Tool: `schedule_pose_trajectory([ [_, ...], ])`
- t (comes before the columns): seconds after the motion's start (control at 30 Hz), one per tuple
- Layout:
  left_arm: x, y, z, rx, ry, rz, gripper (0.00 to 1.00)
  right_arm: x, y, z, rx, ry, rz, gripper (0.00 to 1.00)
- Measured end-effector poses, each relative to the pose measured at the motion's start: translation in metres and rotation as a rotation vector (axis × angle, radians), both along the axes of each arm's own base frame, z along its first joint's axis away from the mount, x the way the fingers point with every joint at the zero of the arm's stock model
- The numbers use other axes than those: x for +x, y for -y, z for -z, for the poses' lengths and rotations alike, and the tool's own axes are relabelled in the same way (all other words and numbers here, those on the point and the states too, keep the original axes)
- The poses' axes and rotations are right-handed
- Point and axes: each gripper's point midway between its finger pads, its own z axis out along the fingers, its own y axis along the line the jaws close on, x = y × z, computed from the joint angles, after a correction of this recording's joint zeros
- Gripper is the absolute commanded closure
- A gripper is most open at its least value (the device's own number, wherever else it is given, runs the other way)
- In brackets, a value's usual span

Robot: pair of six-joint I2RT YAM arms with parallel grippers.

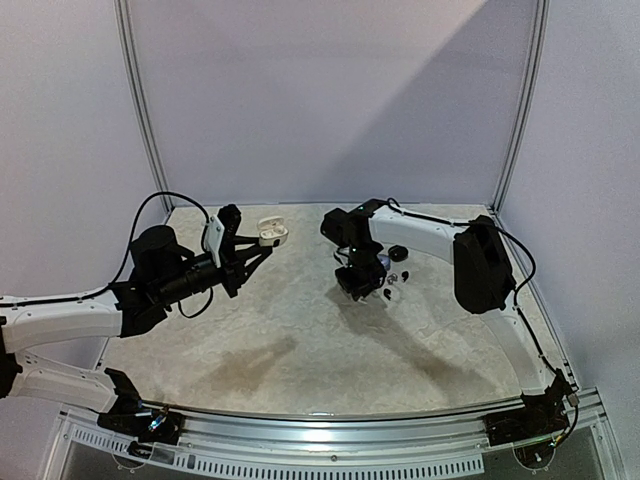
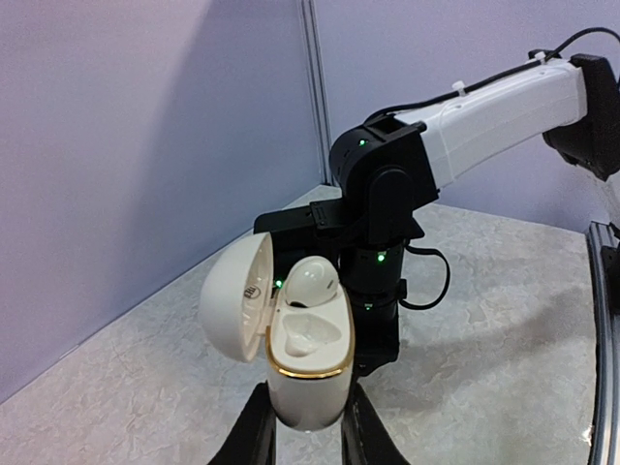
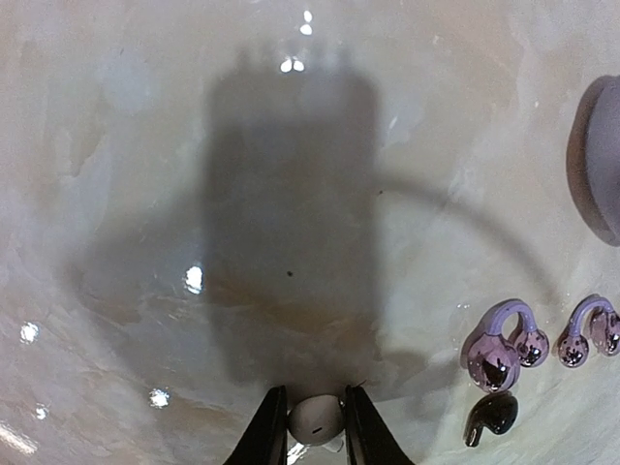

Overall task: Insert the wireless bluetooth earbuds into the charging case
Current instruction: Pick up the left earbud from the center of the board.

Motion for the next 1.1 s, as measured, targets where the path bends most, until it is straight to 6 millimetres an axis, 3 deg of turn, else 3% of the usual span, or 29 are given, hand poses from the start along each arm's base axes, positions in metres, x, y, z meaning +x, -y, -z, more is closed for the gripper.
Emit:
schedule_pose_trajectory([
  [0.27, 0.0, 0.0, 0.0, 0.002, 0.002, 0.0, 1.0, 0.0, 0.0, 0.0, 0.001, -0.001, -0.001, 0.97],
  [0.47, 0.005, -0.004, -0.002, 0.008, 0.026, -0.036, 1.0, 0.0, -0.004, -0.002, 0.047, -0.025, 0.009, 1.0],
  [0.53, 0.01, -0.006, -0.006, 0.014, 0.062, -0.065, 1.0, 0.004, -0.011, -0.011, 0.107, -0.024, 0.017, 1.0],
  [0.6, 0.016, -0.008, -0.01, 0.02, 0.109, -0.096, 1.0, 0.013, -0.019, -0.032, 0.195, 0.014, 0.029, 1.0],
  [0.67, 0.021, -0.009, -0.015, 0.024, 0.154, -0.118, 1.0, 0.025, -0.028, -0.072, 0.312, 0.09, 0.041, 1.0],
  [0.8, 0.03, -0.011, -0.02, 0.031, 0.215, -0.167, 1.0, 0.045, -0.049, -0.213, 0.667, 0.357, 0.036, 1.0],
  [0.9, 0.038, -0.011, -0.025, 0.022, 0.243, -0.2, 1.0, 0.036, -0.061, -0.328, 0.961, 0.556, -0.007, 1.0],
  [0.97, 0.041, -0.009, -0.033, 0.007, 0.261, -0.213, 1.0, 0.019, -0.07, -0.39, 1.136, 0.649, -0.061, 1.0],
  [1.0, 0.041, -0.009, -0.039, -0.006, 0.273, -0.216, 1.0, 0.009, -0.077, -0.415, 1.217, 0.682, -0.093, 1.0],
  [1.1, 0.04, -0.007, -0.059, -0.054, 0.308, -0.217, 1.0, -0.019, -0.099, -0.455, 1.412, 0.718, -0.185, 1.0],
])
